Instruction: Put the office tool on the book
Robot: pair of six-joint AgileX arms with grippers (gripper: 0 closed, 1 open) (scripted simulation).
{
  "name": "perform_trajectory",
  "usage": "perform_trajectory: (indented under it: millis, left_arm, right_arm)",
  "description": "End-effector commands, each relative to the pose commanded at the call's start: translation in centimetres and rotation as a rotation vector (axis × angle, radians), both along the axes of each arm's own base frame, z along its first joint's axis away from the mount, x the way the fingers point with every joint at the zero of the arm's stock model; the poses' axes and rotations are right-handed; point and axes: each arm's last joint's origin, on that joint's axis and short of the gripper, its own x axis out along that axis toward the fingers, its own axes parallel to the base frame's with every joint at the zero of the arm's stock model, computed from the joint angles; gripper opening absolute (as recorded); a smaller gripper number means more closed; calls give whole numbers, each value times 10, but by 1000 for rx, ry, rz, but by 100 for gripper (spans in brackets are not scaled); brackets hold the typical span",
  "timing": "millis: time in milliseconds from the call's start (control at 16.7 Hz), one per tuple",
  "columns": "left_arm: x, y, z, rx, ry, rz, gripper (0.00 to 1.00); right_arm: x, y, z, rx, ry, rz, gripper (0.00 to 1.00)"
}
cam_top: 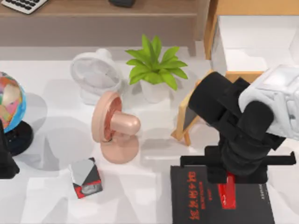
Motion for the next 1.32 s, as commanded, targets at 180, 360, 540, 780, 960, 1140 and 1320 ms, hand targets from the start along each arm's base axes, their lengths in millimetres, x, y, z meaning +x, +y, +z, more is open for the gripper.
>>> perform_trajectory:
  millis: [180, 360, 540, 780, 960, 1140, 1320]
  left_arm:
    - [0, 0, 0, 0, 0, 0, 100]
    - [0, 0, 0, 0, 0, 0, 100]
    - [0, 0, 0, 0, 0, 0, 100]
    - [0, 0, 0, 0, 0, 0, 100]
    - [0, 0, 0, 0, 0, 0, 100]
    - [0, 0, 0, 0, 0, 0, 100]
    - [0, 0, 0, 0, 0, 0, 100]
  right_arm:
    - [1, 0, -8, 1, -1, 1, 0]
    - [1, 1, -23, 1, -2, 4, 0]
    - [1, 1, -29, 1, -3, 5, 0]
    - [1, 1, -29, 1, -3, 5, 15]
    - [1, 1, -29, 1, -3, 5, 38]
    - [1, 1, -29, 1, -3, 5, 60]
    - [1, 1, -29, 1, -3, 5, 83]
